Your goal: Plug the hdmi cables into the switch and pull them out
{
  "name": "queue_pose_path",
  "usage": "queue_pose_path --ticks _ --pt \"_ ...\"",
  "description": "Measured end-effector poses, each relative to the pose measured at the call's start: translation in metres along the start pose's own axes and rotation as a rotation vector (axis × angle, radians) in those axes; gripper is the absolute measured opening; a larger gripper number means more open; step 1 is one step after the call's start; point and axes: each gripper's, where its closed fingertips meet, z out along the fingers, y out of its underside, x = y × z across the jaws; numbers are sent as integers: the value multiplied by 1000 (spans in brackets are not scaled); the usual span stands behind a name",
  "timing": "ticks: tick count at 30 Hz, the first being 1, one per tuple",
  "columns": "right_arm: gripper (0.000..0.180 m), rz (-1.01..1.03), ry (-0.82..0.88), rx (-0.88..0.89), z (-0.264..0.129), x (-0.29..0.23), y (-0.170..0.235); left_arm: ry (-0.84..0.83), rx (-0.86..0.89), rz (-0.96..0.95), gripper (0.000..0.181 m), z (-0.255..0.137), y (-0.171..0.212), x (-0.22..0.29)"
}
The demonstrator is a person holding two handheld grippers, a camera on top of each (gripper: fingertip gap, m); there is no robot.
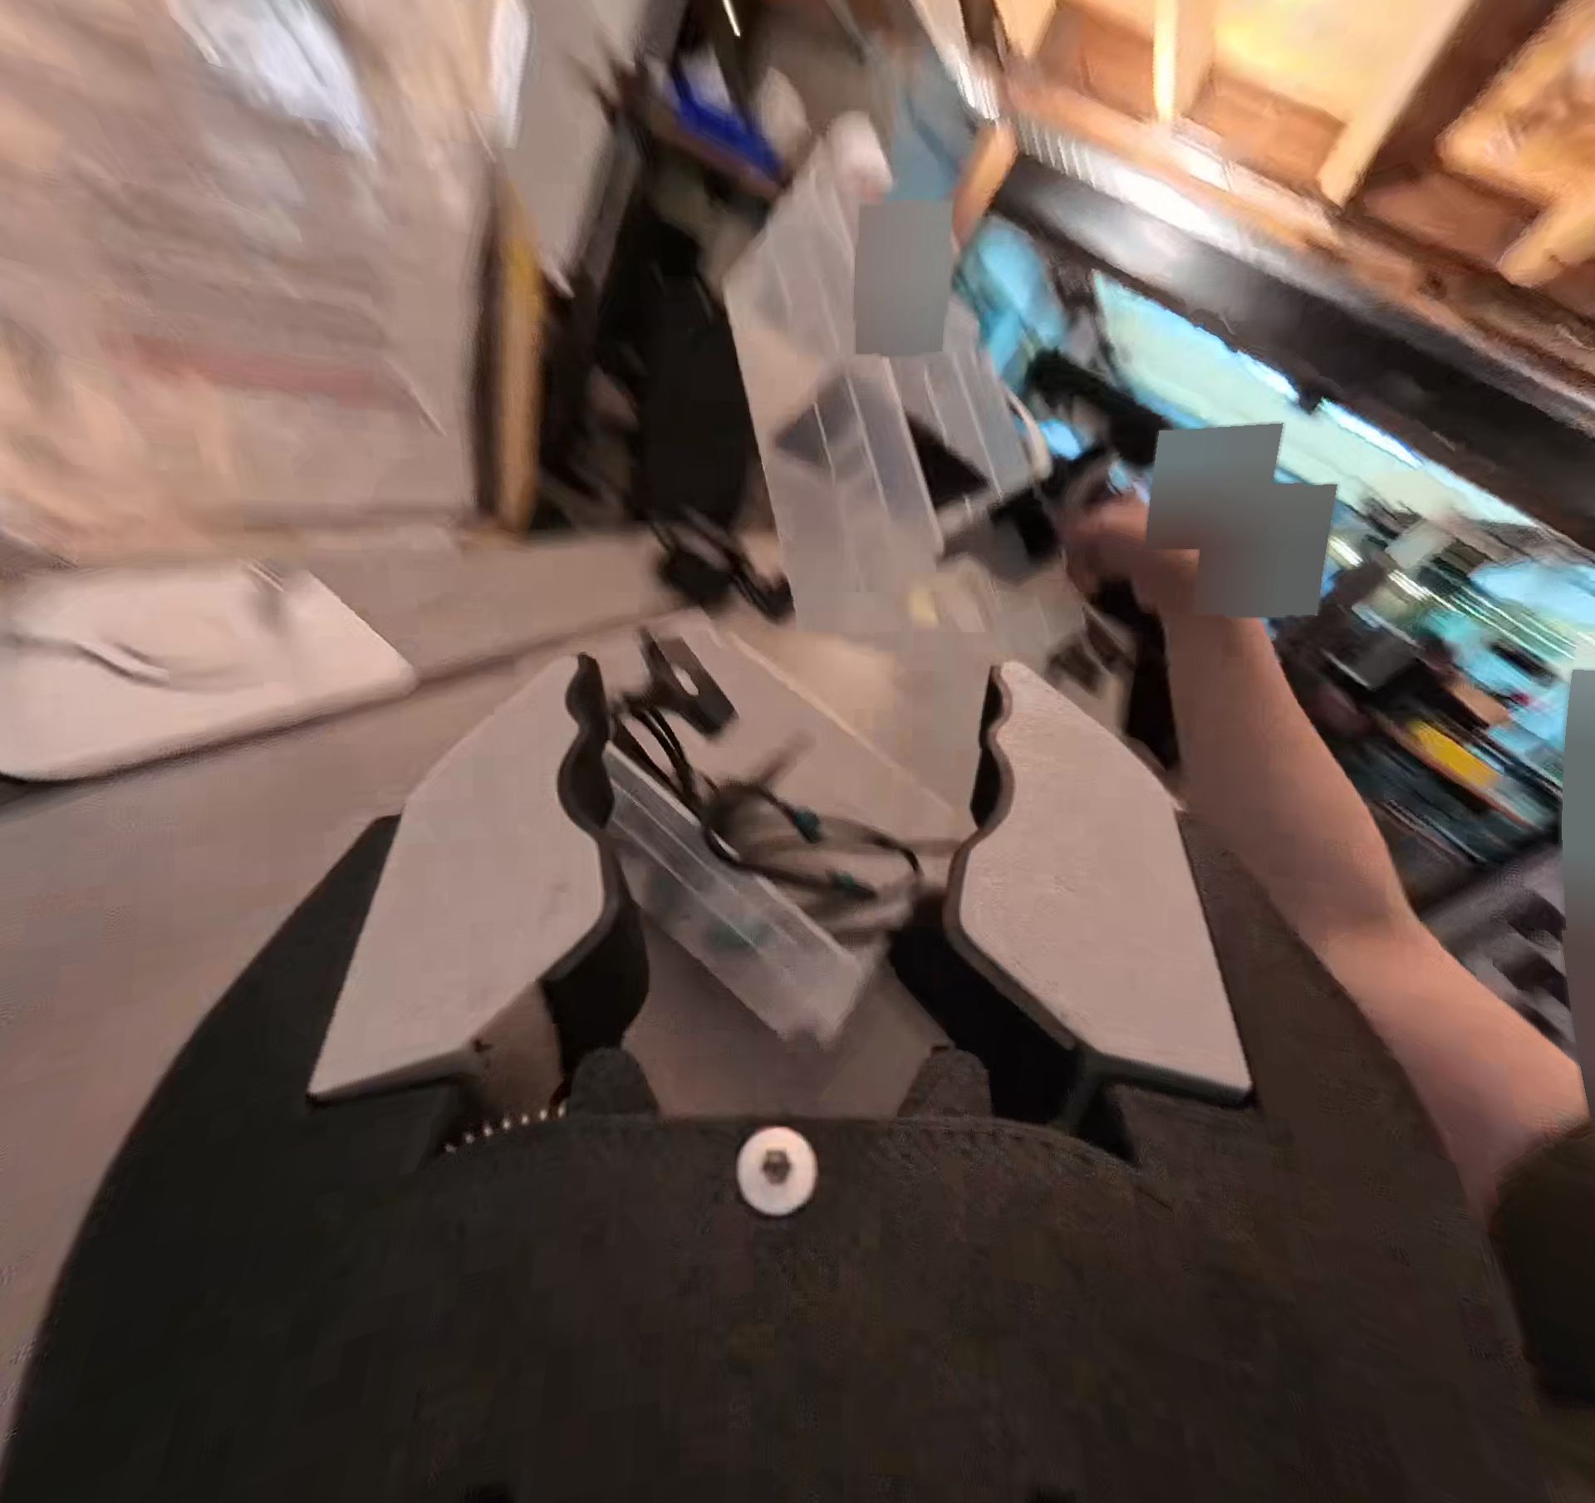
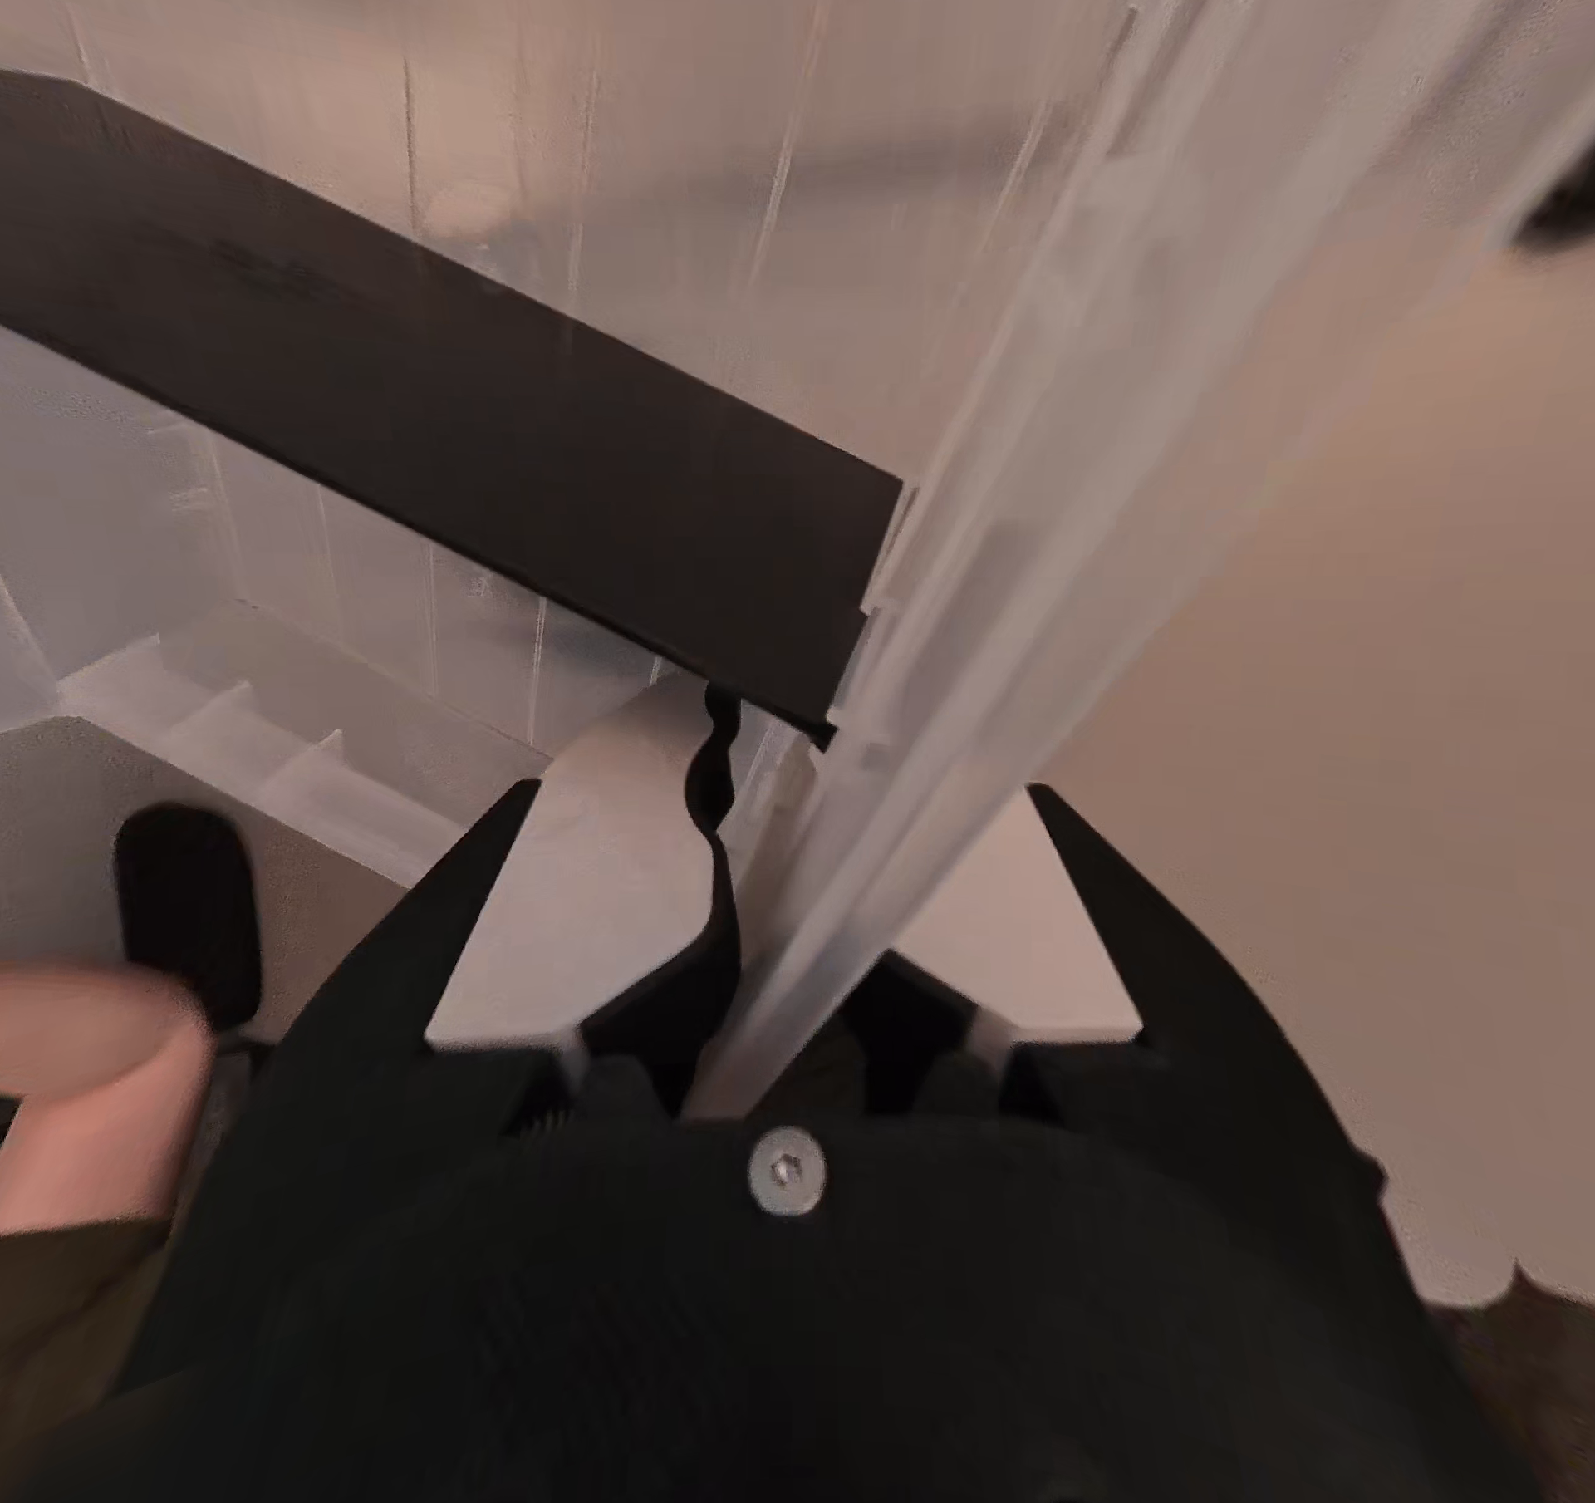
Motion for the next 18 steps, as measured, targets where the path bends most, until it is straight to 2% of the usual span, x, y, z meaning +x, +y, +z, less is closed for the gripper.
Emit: queue_pose_path --ticks 1,3,8,12,16,18 --pt "21 53 25 8 -2 30 8 62 -72 -39 82 22 18 -1" --pt "21 143 49 30 1 81 27 133 -109 -105 79 58 45 0" --pt "21 322 4 15 31 165 90 13 -409 -24 95 119 145 -8" --pt "21 393 4 -54 56 201 129 -66 -623 69 109 139 210 -12" --pt "21 403 11 -107 74 217 147 -203 -715 238 111 150 243 -30" --pt "21 396 8 -120 82 218 149 -185 -812 232 116 151 264 -29"
